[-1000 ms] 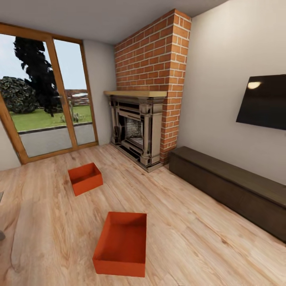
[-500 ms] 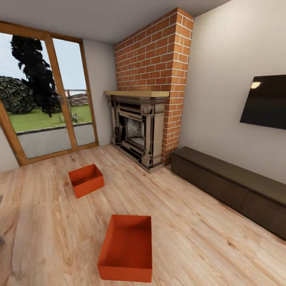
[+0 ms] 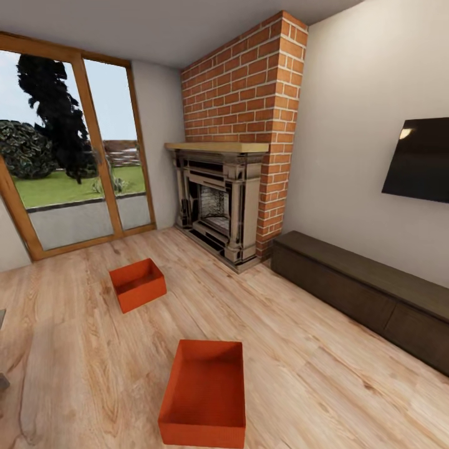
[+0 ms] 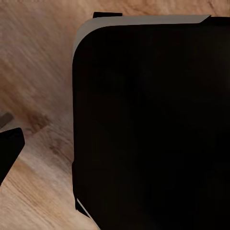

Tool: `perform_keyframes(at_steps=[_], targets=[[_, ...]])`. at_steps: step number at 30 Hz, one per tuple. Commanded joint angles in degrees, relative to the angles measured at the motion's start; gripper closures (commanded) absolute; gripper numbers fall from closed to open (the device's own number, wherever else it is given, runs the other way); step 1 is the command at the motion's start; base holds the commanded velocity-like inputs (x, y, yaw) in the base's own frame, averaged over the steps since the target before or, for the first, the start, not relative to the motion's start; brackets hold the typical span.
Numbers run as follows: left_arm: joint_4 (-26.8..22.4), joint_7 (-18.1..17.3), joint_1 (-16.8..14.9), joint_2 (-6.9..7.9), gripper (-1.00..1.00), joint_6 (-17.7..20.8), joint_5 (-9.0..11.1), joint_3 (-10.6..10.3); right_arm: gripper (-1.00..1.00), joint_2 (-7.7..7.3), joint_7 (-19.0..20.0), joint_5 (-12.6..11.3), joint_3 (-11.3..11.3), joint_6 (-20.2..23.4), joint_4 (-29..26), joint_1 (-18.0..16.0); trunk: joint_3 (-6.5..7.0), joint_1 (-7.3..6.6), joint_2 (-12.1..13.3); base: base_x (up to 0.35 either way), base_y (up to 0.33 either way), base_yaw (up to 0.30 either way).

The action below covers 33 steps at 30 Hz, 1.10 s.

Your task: Move the two storage containers from the living room to the garage. In the garage, place one container on the floor and stack the other container on top of it (either order is fine).

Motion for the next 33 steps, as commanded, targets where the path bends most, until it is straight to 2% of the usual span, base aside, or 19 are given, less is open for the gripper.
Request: perform_keyframes(at_steps=[1,21,33], targets=[[0.0,0.0,0.0,0.0,-1.0,0.0,0.2,0.0,-1.0,0.03,0.0,-0.4,0.5,-0.3,0.1,0.0,-0.06,0.01,0.0,0.15,0.004,0.0],[0.0,0.0,0.0,0.0,-1.0,0.1,0.2,0.0,-1.0,0.09,0.0,-0.4,0.5,-0.3,0.1,-0.1,-0.06,0.01,0.0,0.3,0.0,0.0],[0.0,0.0,0.0,0.0,-1.0,0.0,0.2,0.0,-1.0,-0.05,0.0,-0.4,0.5,-0.3,0.1,-0.1,-0.06,0.01,0.0,0.027,0.002,0.192]])
